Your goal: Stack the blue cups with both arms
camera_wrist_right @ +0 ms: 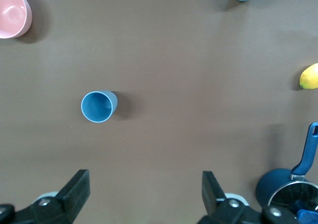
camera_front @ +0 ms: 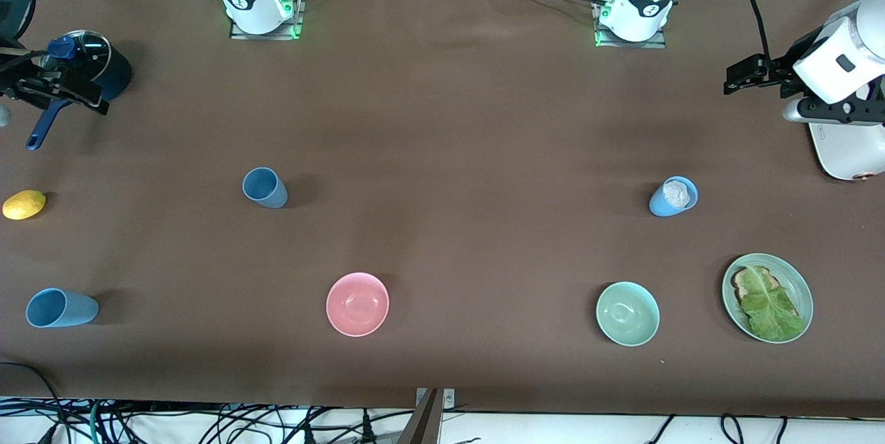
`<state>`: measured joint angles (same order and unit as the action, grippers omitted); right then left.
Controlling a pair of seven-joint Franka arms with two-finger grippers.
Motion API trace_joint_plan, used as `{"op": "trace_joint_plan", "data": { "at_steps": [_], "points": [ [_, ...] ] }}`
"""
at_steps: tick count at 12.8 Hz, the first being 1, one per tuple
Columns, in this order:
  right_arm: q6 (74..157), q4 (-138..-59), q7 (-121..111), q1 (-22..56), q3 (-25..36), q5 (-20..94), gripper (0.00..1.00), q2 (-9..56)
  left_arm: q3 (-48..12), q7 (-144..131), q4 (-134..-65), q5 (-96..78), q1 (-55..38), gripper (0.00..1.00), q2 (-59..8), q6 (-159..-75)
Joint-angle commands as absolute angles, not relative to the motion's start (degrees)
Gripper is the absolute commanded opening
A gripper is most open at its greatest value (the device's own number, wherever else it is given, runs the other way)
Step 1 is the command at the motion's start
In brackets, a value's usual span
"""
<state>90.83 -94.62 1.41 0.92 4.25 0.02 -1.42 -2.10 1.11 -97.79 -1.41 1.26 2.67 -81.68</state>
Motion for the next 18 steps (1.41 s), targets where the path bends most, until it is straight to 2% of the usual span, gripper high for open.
{"op": "trace_joint_plan", "data": {
  "at_steps": [1,9,15,18],
  "points": [
    [90.3,-95.0,0.8,0.5,3.9,-0.9,1.00,-2.5,-1.9,1.2,-97.6,-2.6,1.4,1.00,2.9,-81.0],
    [90.3,-95.0,0.8,0.5,3.9,-0.9,1.00,-2.5,-1.8,0.5,-94.1,-1.9,1.7,1.00,-1.8,-81.4],
    [90.3,-95.1,0.8,0.5,3.9,-0.9,1.00,-2.5,-1.8,0.5,-90.1,-1.6,1.8,1.00,-10.3,-81.5],
    [90.3,-95.0,0.8,0.5,3.9,-0.9,1.00,-2.5,-1.7,0.5,-84.8,-1.5,2.2,1.00,-18.0,-81.7]
  ]
}}
